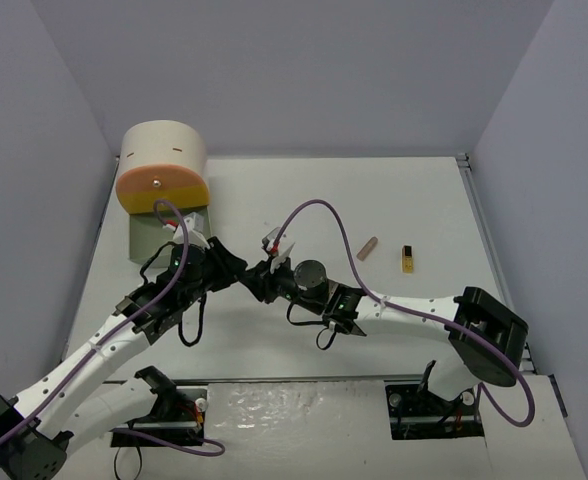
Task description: Organize the makeup
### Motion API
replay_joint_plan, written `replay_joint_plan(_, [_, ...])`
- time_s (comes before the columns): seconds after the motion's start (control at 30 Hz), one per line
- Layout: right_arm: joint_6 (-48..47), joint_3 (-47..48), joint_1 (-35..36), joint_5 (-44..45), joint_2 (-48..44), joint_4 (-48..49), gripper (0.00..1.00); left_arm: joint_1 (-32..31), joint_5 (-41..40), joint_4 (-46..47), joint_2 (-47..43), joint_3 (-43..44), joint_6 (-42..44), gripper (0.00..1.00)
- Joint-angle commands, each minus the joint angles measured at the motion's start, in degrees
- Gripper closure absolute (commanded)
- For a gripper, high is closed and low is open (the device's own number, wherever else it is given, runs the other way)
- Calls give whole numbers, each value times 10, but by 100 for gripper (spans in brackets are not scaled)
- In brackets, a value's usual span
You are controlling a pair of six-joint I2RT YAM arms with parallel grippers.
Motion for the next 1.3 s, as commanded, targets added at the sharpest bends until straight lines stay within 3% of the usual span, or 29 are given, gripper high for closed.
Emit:
replay_joint_plan(0.0, [6,5,6,0,-36,73,100,-11,-7,58,5,8,-17,85])
replay_joint_plan(0.1, [4,4,6,2,-37,72,97,-14,-8,62,7,7,-17,97])
replay_joint_plan(0.2, [2,4,6,5,-38,70,91,-13,-9,66,5,5,-17,100])
replay_joint_plan(0.33, [-1,4,6,26,-40,61,47,-13,-15,68,6,6,-17,100])
replay_joint_plan(0.5, [-8,3,6,67,-54,24,22,-9,-63,38,9,20,-9,100])
replay_joint_plan(0.67, [-17,-5,0,145,-97,-49,17,54,-92,20,20,41,18,100])
replay_joint_plan(0.83, [-20,-25,-21,233,-168,-133,11,252,-8,55,64,41,8,100])
replay_joint_plan(1.03, [-4,-50,-71,301,-253,-222,2,394,55,105,159,66,-15,100])
replay_joint_plan(1.27, [0,-94,-120,348,-359,-280,0,461,110,168,286,127,-43,98])
